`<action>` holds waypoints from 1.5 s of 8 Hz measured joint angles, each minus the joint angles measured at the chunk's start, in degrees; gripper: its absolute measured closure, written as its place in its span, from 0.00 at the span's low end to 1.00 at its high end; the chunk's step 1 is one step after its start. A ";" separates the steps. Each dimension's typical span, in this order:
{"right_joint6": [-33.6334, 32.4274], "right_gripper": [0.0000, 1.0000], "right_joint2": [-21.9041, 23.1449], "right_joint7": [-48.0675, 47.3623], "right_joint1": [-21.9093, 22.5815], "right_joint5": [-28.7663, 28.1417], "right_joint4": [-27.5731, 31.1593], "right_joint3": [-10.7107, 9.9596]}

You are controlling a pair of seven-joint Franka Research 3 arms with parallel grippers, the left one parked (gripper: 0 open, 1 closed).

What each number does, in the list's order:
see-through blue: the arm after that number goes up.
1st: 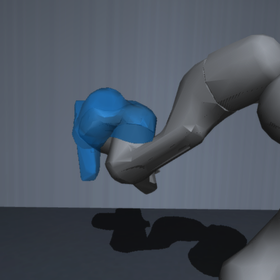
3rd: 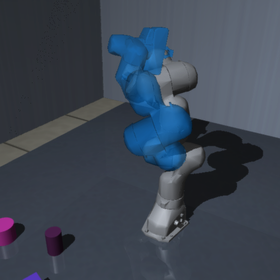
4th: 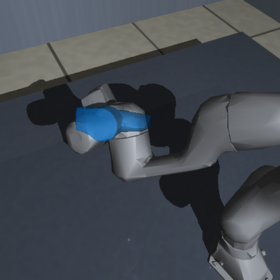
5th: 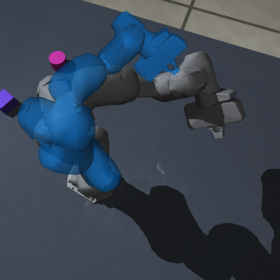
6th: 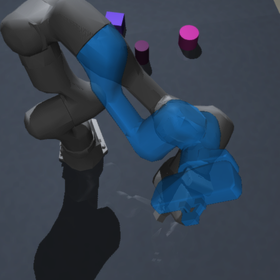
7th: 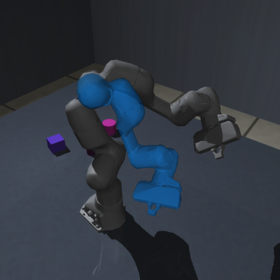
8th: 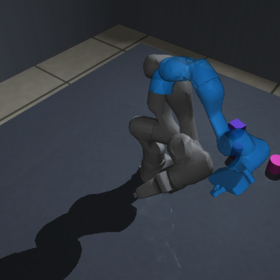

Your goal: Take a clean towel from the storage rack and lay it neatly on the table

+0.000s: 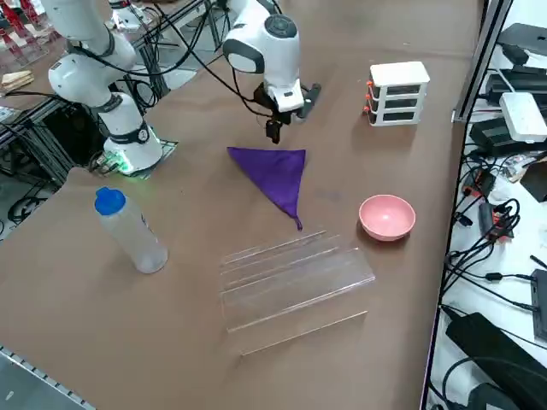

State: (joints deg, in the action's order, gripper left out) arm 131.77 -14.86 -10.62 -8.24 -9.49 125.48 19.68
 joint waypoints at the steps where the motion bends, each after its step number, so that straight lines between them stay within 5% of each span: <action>1: 0.82 0.38 -2.95 -6.47 0.95 4.53 -2.35 -0.01; 4: 1.05 0.39 -10.95 -21.19 4.78 17.83 -9.08 0.00; 12: 1.60 0.40 -13.57 -23.31 4.92 20.23 -9.93 -0.25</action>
State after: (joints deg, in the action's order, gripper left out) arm 133.37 -28.44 -33.92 -3.32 10.73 115.55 19.43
